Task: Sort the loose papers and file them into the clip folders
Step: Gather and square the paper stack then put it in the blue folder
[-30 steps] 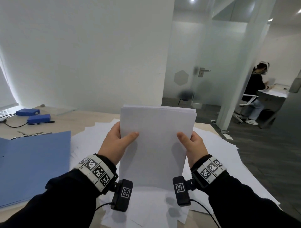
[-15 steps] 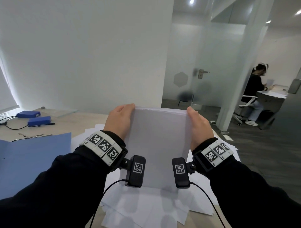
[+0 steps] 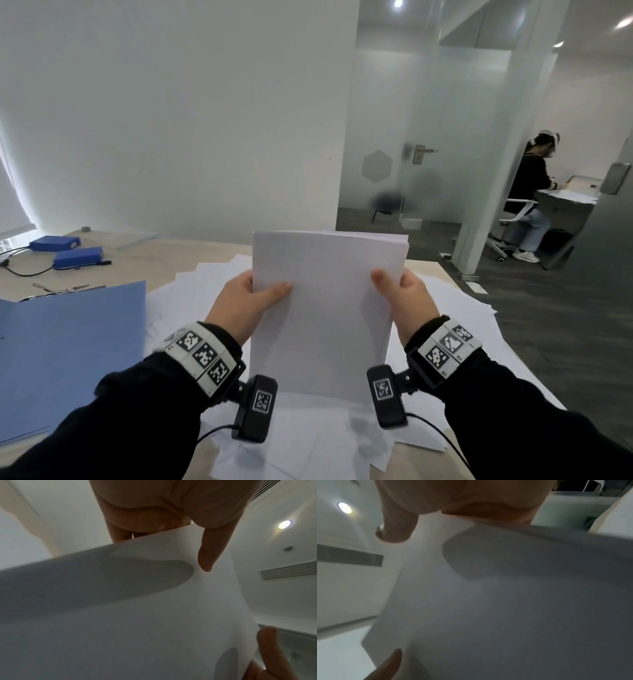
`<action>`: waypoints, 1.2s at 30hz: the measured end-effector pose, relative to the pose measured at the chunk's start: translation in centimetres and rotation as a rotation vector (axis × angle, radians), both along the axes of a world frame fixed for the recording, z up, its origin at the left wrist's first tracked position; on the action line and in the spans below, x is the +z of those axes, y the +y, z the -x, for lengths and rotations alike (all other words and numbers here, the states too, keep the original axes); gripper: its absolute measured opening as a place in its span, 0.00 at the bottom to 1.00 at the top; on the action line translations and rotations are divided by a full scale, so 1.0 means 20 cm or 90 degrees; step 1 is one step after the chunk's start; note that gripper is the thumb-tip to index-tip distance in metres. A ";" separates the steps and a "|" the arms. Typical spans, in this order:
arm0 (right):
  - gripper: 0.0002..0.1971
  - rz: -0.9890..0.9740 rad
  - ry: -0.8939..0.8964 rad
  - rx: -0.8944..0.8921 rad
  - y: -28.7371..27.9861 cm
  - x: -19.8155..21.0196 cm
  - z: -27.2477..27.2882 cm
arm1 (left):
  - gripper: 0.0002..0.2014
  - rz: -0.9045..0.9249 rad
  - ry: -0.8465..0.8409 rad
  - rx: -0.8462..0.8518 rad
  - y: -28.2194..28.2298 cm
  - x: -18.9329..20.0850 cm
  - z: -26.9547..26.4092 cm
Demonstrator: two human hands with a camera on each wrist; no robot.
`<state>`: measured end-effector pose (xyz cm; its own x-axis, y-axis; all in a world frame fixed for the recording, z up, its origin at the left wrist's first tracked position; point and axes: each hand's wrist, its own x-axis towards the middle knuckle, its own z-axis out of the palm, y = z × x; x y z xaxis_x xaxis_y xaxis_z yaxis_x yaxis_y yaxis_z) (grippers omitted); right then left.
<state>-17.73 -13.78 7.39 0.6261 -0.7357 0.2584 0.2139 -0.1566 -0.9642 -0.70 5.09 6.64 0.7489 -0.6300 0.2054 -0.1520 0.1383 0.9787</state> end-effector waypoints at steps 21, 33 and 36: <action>0.06 0.052 0.261 0.131 0.13 -0.35 -0.12 | 0.12 -0.138 0.012 0.016 0.17 -0.37 -0.11; 0.06 -0.040 0.214 0.144 0.38 -0.26 -0.41 | 0.16 -0.368 -0.092 0.131 0.63 -0.31 -0.36; 0.03 -0.104 0.182 0.085 0.43 -0.29 -0.48 | 0.22 -0.512 -0.132 0.125 0.82 -0.35 -0.46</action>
<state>-8.06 -5.26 1.56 0.7499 -0.6592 -0.0564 -0.0607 0.0163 -0.9980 8.54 21.50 -0.34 0.8560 -0.5065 -0.1034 -0.2883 -0.6338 0.7177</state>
